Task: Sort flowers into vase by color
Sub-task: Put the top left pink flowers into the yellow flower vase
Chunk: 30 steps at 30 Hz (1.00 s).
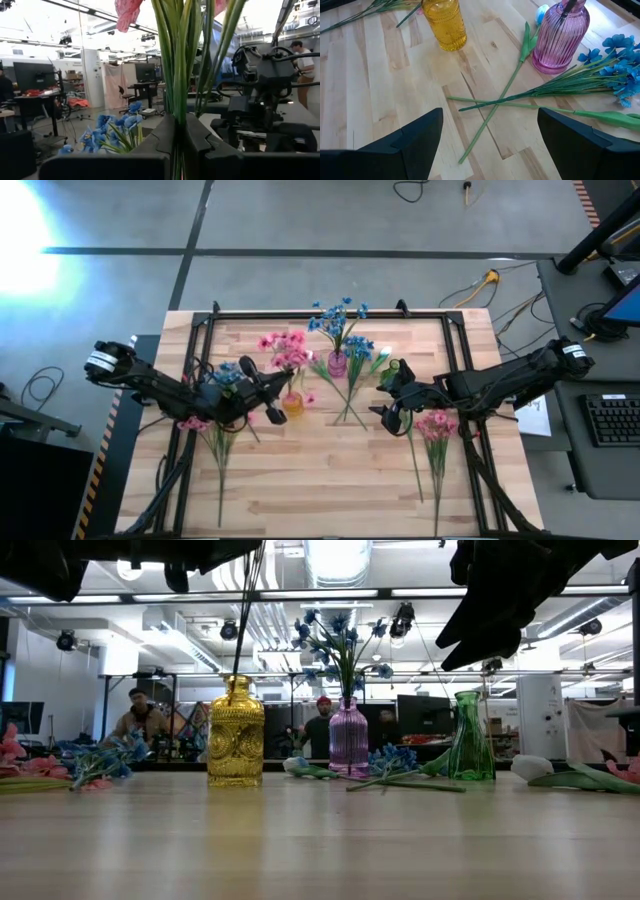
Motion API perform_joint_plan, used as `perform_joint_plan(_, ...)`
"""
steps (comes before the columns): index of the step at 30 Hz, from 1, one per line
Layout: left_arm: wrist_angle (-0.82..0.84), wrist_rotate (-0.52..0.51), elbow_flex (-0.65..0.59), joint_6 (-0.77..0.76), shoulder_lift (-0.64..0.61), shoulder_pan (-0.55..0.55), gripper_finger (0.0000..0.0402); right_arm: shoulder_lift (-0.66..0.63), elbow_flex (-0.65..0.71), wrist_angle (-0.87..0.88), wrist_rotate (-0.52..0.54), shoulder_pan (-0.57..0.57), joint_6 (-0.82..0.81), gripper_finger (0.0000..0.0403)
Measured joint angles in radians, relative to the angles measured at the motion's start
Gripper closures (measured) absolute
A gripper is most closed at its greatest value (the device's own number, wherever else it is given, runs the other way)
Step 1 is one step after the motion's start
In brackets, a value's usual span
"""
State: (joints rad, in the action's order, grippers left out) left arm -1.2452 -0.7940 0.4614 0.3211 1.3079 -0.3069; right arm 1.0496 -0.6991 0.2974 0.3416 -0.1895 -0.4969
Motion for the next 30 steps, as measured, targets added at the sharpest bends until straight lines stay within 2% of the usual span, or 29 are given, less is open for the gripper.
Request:
perform_joint_plan(17, 0.060, -0.003, -0.001, -0.122, 0.000, 0.000, 0.0399, 0.000, 0.000, -0.001, 0.000, 0.000, 0.002, 0.0087)
perform_joint_plan(30, 0.175, -0.011, 0.000, -0.201, -0.001, -0.005, 0.0328, 0.000, 0.000, 0.000, 0.000, 0.000, 0.002, 0.0087)
